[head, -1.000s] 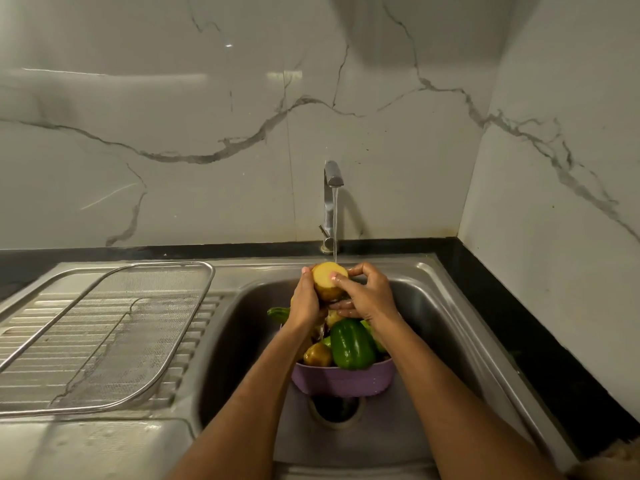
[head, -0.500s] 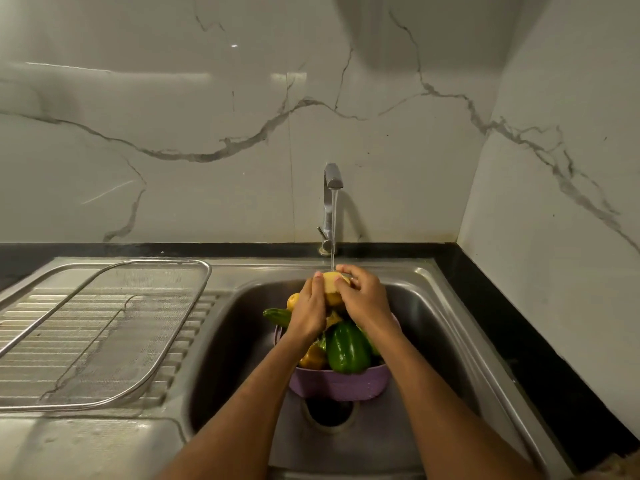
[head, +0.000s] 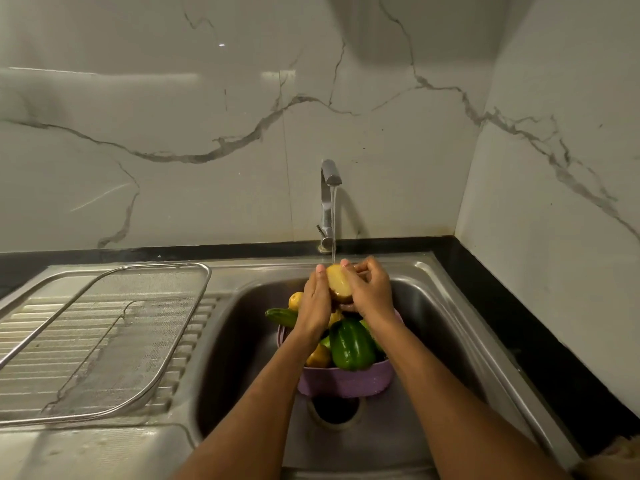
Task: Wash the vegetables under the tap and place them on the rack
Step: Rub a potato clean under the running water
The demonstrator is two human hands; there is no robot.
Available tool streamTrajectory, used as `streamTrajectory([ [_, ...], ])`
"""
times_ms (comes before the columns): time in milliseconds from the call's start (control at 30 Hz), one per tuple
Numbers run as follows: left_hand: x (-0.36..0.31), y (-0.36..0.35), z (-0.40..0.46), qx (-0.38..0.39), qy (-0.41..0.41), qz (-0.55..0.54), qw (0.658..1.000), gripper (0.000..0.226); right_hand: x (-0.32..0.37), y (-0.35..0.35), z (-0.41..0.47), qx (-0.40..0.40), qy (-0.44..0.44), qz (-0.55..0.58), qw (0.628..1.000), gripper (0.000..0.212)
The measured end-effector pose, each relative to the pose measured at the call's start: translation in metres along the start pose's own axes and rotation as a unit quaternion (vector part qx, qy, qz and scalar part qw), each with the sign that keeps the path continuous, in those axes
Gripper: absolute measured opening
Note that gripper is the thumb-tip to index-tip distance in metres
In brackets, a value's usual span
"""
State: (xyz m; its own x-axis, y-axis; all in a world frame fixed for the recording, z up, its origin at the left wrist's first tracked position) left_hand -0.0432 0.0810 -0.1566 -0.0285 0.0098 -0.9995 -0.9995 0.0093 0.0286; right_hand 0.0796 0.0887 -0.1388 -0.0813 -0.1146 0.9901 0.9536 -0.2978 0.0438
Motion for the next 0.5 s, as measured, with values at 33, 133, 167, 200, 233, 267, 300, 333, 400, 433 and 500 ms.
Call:
streamTrajectory([
  [33, 0.006, 0.0, 0.004, 0.003, 0.002, -0.001, 1.0, 0.083, -0.001, 0.0, 0.0, 0.01, -0.013, -0.002, 1.0, 0.025],
  [133, 0.003, 0.002, 0.006, -0.001, -0.01, 0.006, 1.0, 0.061, -0.004, -0.002, -0.001, 0.059, -0.058, 0.056, 0.995, 0.021],
  [167, -0.001, 0.004, 0.003, -0.007, -0.019, 0.005, 1.0, 0.051, -0.006, -0.006, -0.003, 0.087, -0.073, 0.087, 0.99, 0.026],
  [200, -0.003, 0.007, 0.004, -0.01, -0.026, 0.006, 1.0, 0.043, -0.006, -0.01, -0.004, 0.113, -0.084, 0.113, 0.984, 0.035],
  [233, -0.004, 0.009, 0.005, -0.013, -0.031, 0.007, 0.999, 0.04, -0.006, -0.013, -0.006, 0.13, -0.089, 0.123, 0.98, 0.044],
  [267, -0.005, 0.011, 0.005, -0.017, -0.038, 0.005, 0.999, 0.039, -0.005, -0.016, -0.007, 0.135, -0.086, 0.117, 0.98, 0.049],
  [300, -0.007, 0.013, 0.003, -0.018, -0.043, 0.004, 0.999, 0.038, -0.004, -0.016, -0.006, 0.125, -0.079, 0.102, 0.984, 0.052],
  [333, -0.01, 0.013, 0.003, -0.02, -0.045, 0.001, 0.999, 0.035, -0.003, -0.017, -0.005, 0.106, -0.07, 0.088, 0.988, 0.051],
  [400, -0.01, 0.01, 0.002, -0.011, -0.04, -0.003, 0.999, 0.027, -0.005, -0.013, -0.005, 0.045, -0.057, 0.075, 0.994, 0.041],
  [433, -0.01, 0.008, 0.001, -0.001, -0.04, -0.003, 0.999, 0.025, -0.007, -0.01, -0.004, 0.014, -0.061, 0.074, 0.995, 0.035],
  [500, -0.01, 0.006, 0.0, 0.017, -0.038, 0.004, 0.999, 0.025, -0.012, -0.006, -0.002, -0.016, -0.082, 0.078, 0.993, 0.03],
])
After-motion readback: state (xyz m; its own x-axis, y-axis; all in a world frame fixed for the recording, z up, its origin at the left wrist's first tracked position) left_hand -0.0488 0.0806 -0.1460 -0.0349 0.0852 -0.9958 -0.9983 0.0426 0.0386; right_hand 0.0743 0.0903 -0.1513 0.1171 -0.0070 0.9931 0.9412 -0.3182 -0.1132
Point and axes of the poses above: each hand's wrist, its own z-axis towards the middle knuckle, its own y-axis out of the back of the hand, x = y × z, the point moved 6 cm from there along z, towards the middle knuckle, and after that the axes turned 2 degrees about z, right-handed, at the moved point
